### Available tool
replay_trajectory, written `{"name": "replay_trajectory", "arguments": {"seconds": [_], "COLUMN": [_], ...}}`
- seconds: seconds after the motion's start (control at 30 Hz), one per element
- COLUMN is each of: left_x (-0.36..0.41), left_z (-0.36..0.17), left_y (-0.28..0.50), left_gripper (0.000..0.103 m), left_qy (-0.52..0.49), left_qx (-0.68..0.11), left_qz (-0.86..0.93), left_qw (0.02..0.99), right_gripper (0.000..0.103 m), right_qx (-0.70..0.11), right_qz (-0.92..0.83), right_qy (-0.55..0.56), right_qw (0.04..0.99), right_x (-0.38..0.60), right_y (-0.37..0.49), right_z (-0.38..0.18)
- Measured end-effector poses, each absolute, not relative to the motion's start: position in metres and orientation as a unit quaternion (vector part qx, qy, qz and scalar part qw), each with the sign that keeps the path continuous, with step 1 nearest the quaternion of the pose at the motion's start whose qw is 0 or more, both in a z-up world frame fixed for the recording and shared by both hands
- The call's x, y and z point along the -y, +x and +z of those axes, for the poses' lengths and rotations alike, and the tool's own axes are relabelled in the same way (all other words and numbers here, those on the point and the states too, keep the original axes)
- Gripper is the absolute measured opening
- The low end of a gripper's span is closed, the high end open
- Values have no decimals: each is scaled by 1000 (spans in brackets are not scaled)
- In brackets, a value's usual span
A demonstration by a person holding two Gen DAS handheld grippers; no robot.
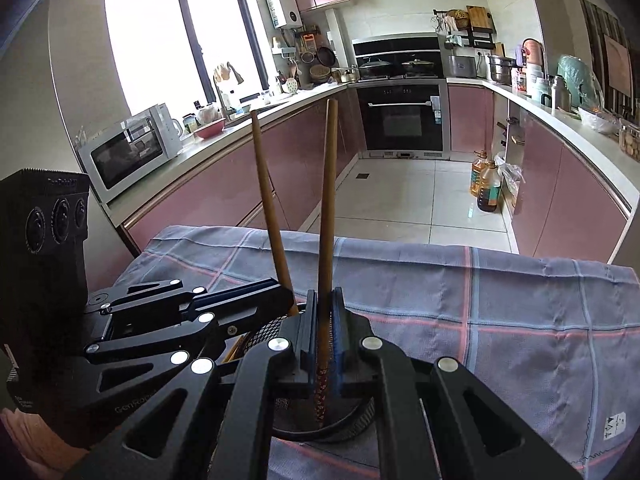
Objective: Organize utensils
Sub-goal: 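Carry the chopsticks over the black mesh holder and drop them in with the right gripper, then move the open right gripper back to the chopstick row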
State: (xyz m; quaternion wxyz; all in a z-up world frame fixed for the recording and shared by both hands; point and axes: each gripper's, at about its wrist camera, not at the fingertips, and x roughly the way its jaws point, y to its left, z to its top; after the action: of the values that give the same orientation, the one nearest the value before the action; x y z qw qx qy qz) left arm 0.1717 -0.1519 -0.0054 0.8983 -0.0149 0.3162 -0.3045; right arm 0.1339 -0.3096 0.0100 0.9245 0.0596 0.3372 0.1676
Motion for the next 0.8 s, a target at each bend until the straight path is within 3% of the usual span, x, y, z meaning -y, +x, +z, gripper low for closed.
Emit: {"name": "replay_trajectory", "arguments": {"seconds": [0.3, 0.37, 0.5, 0.57, 0.8], "left_x": [142, 135, 114, 101, 61], "left_z": [-2, 1, 9, 9, -10], "left_y": [160, 154, 138, 129, 101], "left_gripper": [19, 30, 37, 46, 53], "left_qy": [-21, -24, -23, -23, 2], "left_qx": [-303, -296, -277, -272, -291], "left_qz": [-296, -294, -279, -271, -236], "left_qw": [905, 909, 919, 923, 927], "right_gripper": [9, 12, 25, 29, 38], "right_qx": [-328, -322, -300, -286, -272], "right_qz": [152, 151, 166, 179, 234], "right_qy": [72, 73, 71, 64, 39], "right_qw": [929, 932, 937, 939, 933], "right_x": [313, 313, 313, 311, 297], "right_y": [130, 125, 108, 95, 46], "right_z": [10, 13, 24, 29, 28]}}
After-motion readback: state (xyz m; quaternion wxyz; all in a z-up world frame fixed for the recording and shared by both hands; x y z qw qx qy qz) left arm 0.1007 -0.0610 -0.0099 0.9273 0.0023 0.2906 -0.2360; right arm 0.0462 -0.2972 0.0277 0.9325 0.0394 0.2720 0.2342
